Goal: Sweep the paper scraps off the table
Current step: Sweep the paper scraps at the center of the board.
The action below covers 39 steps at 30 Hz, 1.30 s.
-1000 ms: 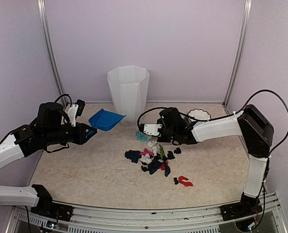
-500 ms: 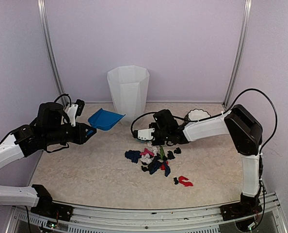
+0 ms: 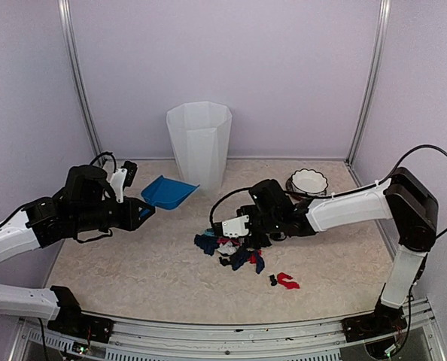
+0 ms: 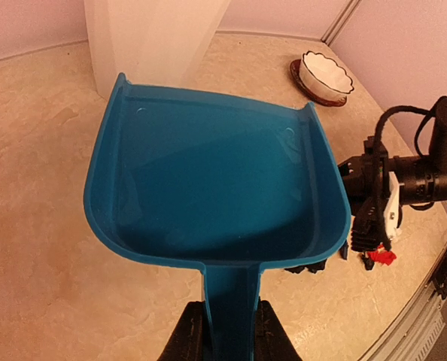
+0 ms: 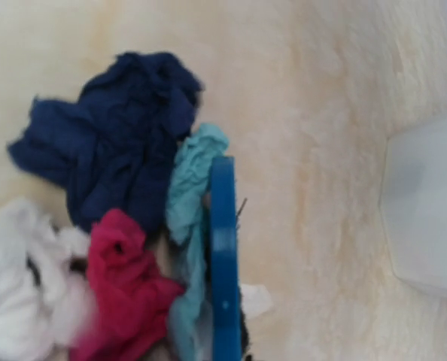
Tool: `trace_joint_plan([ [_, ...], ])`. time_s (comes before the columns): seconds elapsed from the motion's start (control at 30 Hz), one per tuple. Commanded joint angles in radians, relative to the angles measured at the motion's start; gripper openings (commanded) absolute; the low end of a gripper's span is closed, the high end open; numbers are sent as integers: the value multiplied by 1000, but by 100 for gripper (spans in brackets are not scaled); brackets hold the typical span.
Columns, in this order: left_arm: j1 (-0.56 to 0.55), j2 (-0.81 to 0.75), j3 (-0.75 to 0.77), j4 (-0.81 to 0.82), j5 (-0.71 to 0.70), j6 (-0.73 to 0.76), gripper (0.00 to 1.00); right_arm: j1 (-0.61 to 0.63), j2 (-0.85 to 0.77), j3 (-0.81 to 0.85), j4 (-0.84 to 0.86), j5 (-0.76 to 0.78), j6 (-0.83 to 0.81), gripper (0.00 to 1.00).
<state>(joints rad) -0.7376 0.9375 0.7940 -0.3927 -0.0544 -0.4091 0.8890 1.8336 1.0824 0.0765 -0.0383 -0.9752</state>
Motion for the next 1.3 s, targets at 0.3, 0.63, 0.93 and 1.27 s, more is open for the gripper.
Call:
trace_joint_plan([
  [0.3, -178, -84, -91, -14, -178, -220, 0, 97, -342, -116, 21, 145, 83, 0],
  [0.63, -194, -209, -61, -100, -299, -299, 0, 122, -392, -88, 172, 145, 619, 0],
  [0.93, -194, -272, -46, -181, -341, -321, 0, 121, -206, -32, 338, -43, 1251, 0],
  [1.27, -195, -276, -92, -176, -343, -310, 0, 121, 96, 136, 334, -168, 1765, 0],
])
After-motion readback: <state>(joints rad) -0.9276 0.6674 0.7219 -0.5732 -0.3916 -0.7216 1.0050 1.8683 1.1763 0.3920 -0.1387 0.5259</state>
